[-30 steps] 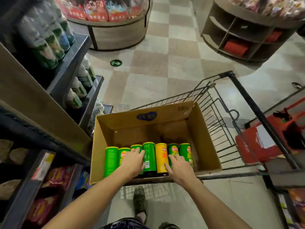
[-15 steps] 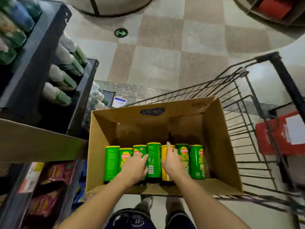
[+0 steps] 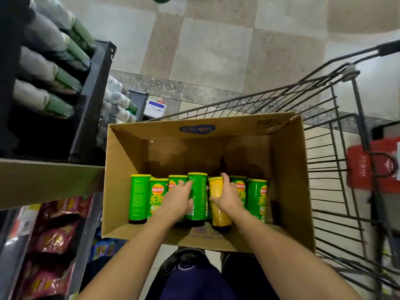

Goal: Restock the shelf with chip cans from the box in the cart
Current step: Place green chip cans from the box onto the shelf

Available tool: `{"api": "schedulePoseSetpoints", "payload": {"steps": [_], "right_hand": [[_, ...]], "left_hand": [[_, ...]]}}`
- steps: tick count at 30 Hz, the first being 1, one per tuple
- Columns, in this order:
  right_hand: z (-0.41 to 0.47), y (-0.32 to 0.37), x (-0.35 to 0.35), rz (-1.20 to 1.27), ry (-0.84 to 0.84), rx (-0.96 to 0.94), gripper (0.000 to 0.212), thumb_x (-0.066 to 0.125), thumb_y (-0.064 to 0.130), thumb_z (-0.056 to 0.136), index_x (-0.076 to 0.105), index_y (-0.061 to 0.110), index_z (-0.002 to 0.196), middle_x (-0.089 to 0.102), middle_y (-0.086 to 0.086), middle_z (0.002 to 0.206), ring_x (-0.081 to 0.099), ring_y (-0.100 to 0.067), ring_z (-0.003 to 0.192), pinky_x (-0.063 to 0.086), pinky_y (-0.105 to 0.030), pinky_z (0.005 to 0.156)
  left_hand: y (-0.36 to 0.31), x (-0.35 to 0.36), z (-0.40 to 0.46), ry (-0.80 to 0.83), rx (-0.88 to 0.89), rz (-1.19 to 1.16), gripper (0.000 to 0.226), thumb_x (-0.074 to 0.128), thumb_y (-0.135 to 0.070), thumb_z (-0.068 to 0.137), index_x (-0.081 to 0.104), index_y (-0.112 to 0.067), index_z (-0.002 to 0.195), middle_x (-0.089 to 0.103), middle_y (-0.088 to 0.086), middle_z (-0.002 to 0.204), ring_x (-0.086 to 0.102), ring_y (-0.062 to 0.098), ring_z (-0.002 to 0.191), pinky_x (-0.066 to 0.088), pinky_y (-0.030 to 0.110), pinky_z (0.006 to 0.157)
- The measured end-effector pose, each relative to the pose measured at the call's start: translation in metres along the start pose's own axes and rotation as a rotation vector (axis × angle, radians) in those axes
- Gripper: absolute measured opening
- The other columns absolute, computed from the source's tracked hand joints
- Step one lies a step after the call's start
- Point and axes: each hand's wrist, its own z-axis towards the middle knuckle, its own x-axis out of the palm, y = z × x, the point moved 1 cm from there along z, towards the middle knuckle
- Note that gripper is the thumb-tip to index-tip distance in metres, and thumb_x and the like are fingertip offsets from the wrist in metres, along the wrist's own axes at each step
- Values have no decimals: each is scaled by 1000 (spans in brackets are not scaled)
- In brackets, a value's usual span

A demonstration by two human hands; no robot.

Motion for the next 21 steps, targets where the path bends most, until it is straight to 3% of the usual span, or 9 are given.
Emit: {"api": "schedulePoseSetpoints", "payload": {"steps": [4,8,13,19,21], "right_hand": [[-6,-17,-25,92,-16,5,96,84,24,76,24,28,151,44,-9,143,45,-28,129,39,-37,102],[-5,-31,-47,157,-17,14,94,84,26,76,23,36,148,47,-4,140,50,-26,123,46,-45,100],[-2,-45,-63,194,-20,5,96,85,26,75,21,42,146,47,-3,140,51,-25,122,48,-52,99],[-4,-65,-76,191,-13,-13,92,82,26,79,22,38,149,43,-3,144,44,-25,129,44,-47,101],[-5,-72,-79,181,-17,-15,93,82,27,78,22,41,148,44,-2,144,44,-26,130,44,-49,102]], "left_hand": [[-12,10,17,39,-84,-106,75,61,-26,95,16,-14,155,34,14,151,42,31,134,37,40,109],[-25,20,26,-19,-183,-189,79,65,-26,93,14,-14,154,34,17,149,48,33,128,45,39,102],[-35,32,37,15,-262,-363,113,77,-34,82,-8,-24,155,40,17,149,48,33,131,42,46,106],[-49,50,51,53,-243,-375,120,80,-36,78,-14,-34,153,54,19,134,61,30,113,46,46,102],[-49,54,54,59,-250,-408,122,81,-35,75,-12,-32,153,54,19,133,67,22,95,50,41,95]]}}
